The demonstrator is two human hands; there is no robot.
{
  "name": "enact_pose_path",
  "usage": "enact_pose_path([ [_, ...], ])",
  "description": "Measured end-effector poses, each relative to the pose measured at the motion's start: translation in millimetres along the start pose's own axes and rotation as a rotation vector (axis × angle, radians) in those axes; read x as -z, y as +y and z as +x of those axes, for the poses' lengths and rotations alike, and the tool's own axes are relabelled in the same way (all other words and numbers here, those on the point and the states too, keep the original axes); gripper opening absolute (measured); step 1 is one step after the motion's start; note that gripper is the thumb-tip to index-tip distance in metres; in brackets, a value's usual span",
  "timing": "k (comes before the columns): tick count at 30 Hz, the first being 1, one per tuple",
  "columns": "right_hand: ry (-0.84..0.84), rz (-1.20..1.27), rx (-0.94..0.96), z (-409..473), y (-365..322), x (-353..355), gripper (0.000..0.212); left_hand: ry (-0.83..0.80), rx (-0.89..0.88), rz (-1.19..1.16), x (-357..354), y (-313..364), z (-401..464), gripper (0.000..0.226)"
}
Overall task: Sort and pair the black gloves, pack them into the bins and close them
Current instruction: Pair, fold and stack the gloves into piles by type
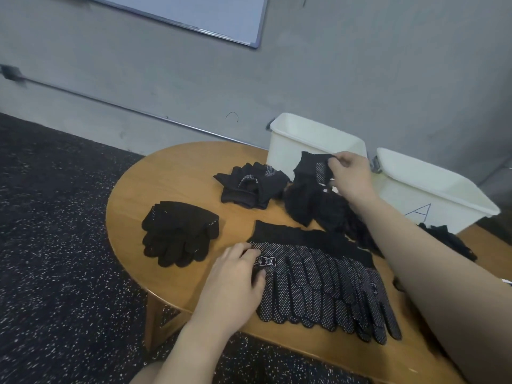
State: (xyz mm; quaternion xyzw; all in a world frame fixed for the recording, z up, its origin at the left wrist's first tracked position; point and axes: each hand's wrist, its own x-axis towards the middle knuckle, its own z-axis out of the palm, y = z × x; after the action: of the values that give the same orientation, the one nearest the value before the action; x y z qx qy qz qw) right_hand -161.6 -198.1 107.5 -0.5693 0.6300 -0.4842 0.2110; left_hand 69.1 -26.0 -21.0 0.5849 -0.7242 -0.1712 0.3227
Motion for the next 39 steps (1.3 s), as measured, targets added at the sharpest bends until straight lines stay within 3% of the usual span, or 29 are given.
enact_pose_path([
  [5, 0.017, 0.19, 0.002, -21.4, -35.2, 42.8, 0.023, -0.002, 0.021, 0.002, 2.1, 4.7, -7.7, 0.044],
  [8, -0.045, 0.361, -0.014, -49.0, -55.7, 63.1, 0.024, 0.088, 0.086, -0.004, 2.1, 15.5, -15.3, 0.034],
  [11, -0.092, 0.483, 0.008, -83.5, -69.6, 76.3, 0.022, 0.205, 0.16, -0.131, 2.9, 28.0, -21.1, 0.025],
  [15, -0.174, 0.662, -0.115, -131.9, -68.5, 71.5, 0.021, 0.312, 0.198, -0.415, 9.4, 39.8, -27.4, 0.015],
  [19, -0.272, 0.589, -0.156, -168.7, -44.2, 46.5, 0.023, 0.352, 0.255, -0.671, 22.0, 39.9, -31.1, 0.018],
  [24, -0.314, 0.557, -0.201, -180.3, -18.0, 18.8, 0.027, 0.203, 0.178, -0.728, 29.8, 32.2, -32.5, 0.059],
  [27, -0.299, 0.575, -0.23, -175.9, -3.3, 7.9, 0.029, 0.232, 0.124, -0.623, 28.8, 32.1, -30.6, 0.053],
  [30, -0.233, 0.583, -0.259, -174.3, 14.4, -0.5, 0.028, 0.323, 0.068, -0.499, 26.9, 32.4, -29.2, 0.026],
  [32, -0.191, 0.541, -0.209, -175.6, 22.1, -6.0, 0.027, 0.327, 0.065, -0.456, 25.3, 32.3, -27.9, 0.01],
  [36, -0.232, 0.413, -0.051, -179.9, 21.1, -15.6, 0.023, 0.182, 0.173, -0.434, 17.8, 32.6, -20.5, 0.037],
  [39, -0.307, 0.258, 0.135, -184.4, 23.7, -19.7, 0.02, 0.182, 0.235, -0.501, 15.8, 37.6, -12.2, 0.042],
])
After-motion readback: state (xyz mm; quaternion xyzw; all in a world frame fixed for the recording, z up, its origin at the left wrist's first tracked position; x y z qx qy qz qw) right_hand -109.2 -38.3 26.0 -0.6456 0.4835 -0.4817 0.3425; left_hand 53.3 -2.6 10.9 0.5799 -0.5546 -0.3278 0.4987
